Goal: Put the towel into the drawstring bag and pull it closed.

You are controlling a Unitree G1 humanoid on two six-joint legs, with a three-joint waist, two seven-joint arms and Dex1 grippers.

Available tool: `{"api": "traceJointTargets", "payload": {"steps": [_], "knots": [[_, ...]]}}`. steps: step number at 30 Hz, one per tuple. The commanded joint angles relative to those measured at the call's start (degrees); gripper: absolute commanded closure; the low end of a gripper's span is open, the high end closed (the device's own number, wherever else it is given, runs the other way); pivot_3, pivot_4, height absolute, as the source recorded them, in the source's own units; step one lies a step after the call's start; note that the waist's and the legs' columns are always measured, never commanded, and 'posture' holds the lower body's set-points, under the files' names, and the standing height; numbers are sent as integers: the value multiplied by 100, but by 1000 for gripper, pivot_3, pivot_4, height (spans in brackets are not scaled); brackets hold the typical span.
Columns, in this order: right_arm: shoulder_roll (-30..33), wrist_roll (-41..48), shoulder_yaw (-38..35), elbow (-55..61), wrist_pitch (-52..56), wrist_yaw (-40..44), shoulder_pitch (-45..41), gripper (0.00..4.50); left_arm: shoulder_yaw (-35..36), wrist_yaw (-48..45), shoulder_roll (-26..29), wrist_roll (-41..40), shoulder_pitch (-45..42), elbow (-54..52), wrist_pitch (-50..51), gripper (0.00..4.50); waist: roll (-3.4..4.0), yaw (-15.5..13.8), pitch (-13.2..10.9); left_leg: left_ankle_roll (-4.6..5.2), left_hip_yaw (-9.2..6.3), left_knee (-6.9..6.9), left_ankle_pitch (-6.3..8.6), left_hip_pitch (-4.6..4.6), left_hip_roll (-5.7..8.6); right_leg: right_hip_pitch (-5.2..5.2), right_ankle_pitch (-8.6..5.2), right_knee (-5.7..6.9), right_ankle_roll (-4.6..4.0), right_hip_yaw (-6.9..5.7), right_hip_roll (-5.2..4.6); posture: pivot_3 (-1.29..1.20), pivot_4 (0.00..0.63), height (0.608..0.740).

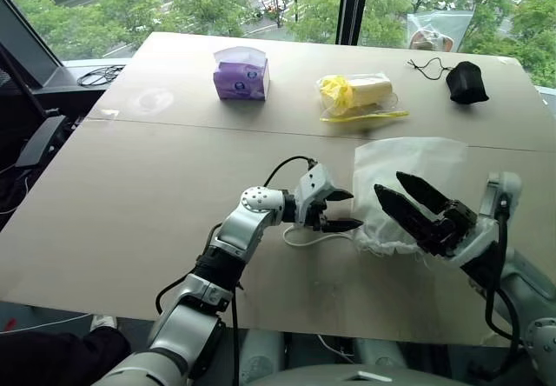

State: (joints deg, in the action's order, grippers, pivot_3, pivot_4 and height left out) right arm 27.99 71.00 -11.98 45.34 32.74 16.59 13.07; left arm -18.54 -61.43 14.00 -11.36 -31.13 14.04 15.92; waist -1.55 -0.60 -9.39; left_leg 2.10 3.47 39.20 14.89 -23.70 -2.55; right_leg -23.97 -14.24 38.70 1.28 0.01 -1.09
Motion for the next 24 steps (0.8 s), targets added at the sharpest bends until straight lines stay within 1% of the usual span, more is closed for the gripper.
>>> {"api": "traceJointTargets", "payload": {"steps": [1, 2, 3, 6, 9, 12, 13, 14, 19, 21, 23, 24], "knots": [[218, 1496, -257, 762, -106, -107, 701, 26, -13, -32, -69, -18, -88, -145, -117, 942, 0, -14, 0, 0, -1, 0, 0, -1, 0, 0, 0, 0, 0, -1, 0, 0, 150, 740], [299, 1783, -286, 861, -140, -130, 879, 26, -18, -39, -73, -11, -94, -132, -131, 942, 1, -14, 0, 0, -4, 0, 0, -1, -1, 1, -1, 0, 0, -3, 0, 0, 150, 740], [385, 1879, -321, 948, -154, -138, 1066, 26, -26, -49, -82, 10, -112, -101, -185, 942, 0, -9, 0, 0, -5, -1, 0, -2, -2, 1, -1, -2, 0, -4, 0, 0, 150, 740], [565, 1740, -342, 1104, -180, -72, 1456, 26, -11, -63, -176, -3, -186, -28, -308, 942, 0, 0, 2, 0, -2, 0, 0, 3, -2, 8, 0, -5, 1, 1, -1, 0, 150, 740], [584, 923, -230, 1074, -245, -74, 1502, 26, 40, -52, -357, -89, -304, -19, -414, 942, 0, -8, 2, 1, -4, 2, 0, 5, -2, 12, -2, -10, 5, -3, -1, 0, 150, 740], [471, 683, -139, 949, -337, -39, 1516, 26, 49, -16, -465, -61, -391, 63, -488, 942, 0, -14, 2, 1, -4, 6, 0, 4, -1, 12, -9, -10, 17, -3, 0, 0, 150, 740], [451, 668, -132, 935, -371, 47, 1545, 536, 44, -18, -486, -37, -408, 102, -546, 942, 0, -14, 2, 1, -5, 5, 0, 4, 0, 12, -8, -10, 16, -4, 1, 0, 150, 740], [426, 659, -130, 934, -401, 91, 1576, 822, 49, -23, -500, -27, -420, 133, -598, 942, 0, -13, 2, 1, -5, 5, 0, 4, 0, 12, -8, -10, 16, -4, 2, 0, 150, 740], [348, 581, -138, 988, -526, 142, 1730, 3178, 122, -61, -566, -109, -562, 163, -706, 942, 0, -14, 2, 1, -9, 3, 0, 0, -1, 11, -4, -12, 7, -8, 4, 0, 150, 740], [356, 565, -192, 991, -577, 178, 1798, 3178, 106, -58, -605, -92, -611, 222, -742, 942, 0, -21, 2, 1, -10, 3, 0, -2, -1, 12, -4, -16, 8, -10, 3, 0, 150, 740], [367, 252, -443, 929, -707, 137, 1837, 3178, 134, -52, -654, -104, -637, 314, -791, 942, 0, -21, 2, 1, -10, 3, 0, -1, 2, 13, -5, -17, 9, -10, 0, 0, 150, 740], [450, 181, -699, 1002, -741, 229, 2033, 2512, 201, -56, -641, -163, -628, 294, -773, 942, 0, -21, 2, 1, -10, 3, 0, -1, 4, 13, -5, -18, 10, -9, 0, 0, 150, 740]]}}
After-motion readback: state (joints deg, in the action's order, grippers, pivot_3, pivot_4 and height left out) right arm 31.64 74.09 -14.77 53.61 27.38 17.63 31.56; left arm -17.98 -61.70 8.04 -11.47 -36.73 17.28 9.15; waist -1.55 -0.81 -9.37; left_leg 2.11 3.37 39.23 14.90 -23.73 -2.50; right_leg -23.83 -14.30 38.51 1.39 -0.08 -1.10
